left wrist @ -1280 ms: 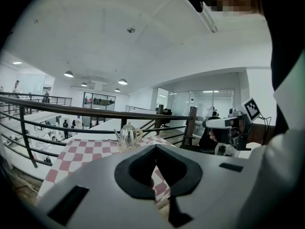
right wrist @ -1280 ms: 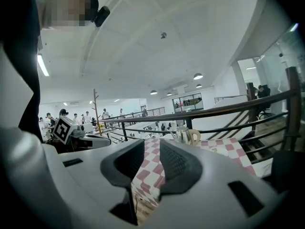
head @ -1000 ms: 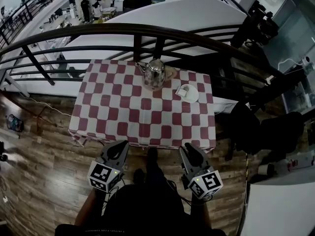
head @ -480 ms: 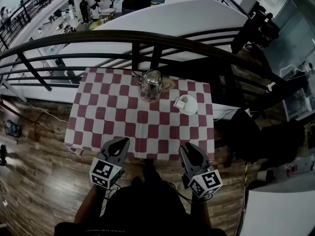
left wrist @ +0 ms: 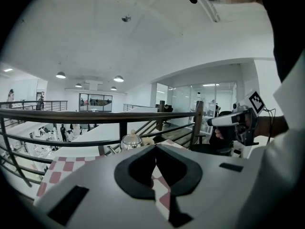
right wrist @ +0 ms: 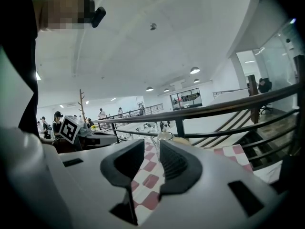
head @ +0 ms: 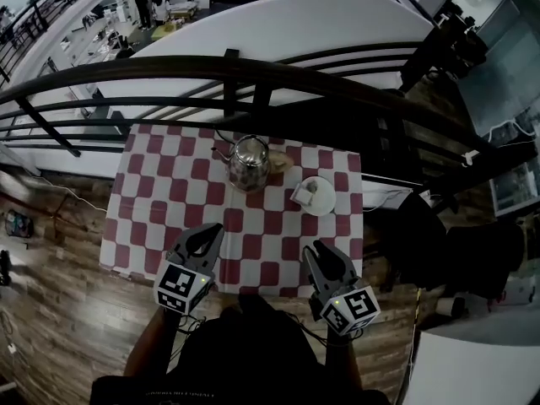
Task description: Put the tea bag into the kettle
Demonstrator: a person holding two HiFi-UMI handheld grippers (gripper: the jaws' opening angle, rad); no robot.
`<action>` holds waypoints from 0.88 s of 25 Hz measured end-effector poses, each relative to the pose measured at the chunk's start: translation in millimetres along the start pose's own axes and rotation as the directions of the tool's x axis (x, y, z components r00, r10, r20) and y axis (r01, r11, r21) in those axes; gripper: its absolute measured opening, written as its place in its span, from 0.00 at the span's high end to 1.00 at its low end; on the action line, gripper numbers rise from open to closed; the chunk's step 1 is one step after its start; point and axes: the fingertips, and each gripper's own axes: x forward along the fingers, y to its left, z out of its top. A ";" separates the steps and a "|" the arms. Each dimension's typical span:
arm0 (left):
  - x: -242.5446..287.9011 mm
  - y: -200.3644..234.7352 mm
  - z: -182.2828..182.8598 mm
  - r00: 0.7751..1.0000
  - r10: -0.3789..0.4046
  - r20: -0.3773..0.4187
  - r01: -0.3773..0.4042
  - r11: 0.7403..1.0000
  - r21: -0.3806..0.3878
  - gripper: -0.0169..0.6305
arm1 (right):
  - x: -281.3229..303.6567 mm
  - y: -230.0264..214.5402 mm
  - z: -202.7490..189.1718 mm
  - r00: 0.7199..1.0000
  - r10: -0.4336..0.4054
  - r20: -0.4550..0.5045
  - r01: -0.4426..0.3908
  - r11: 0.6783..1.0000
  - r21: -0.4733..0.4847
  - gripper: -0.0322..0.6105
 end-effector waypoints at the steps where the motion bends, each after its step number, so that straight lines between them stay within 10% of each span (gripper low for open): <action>1: 9.1 3.3 3.5 1.000 0.000 -0.003 0.000 1.000 0.007 0.97 | 4.5 -6.0 1.7 1.000 0.000 -0.001 0.000 1.000 0.003 0.79; 22: 175.6 77.1 24.8 0.992 0.060 -0.110 -0.052 0.996 0.077 0.82 | 101.7 -75.4 15.1 0.990 0.129 -0.061 -0.132 0.991 -0.039 0.68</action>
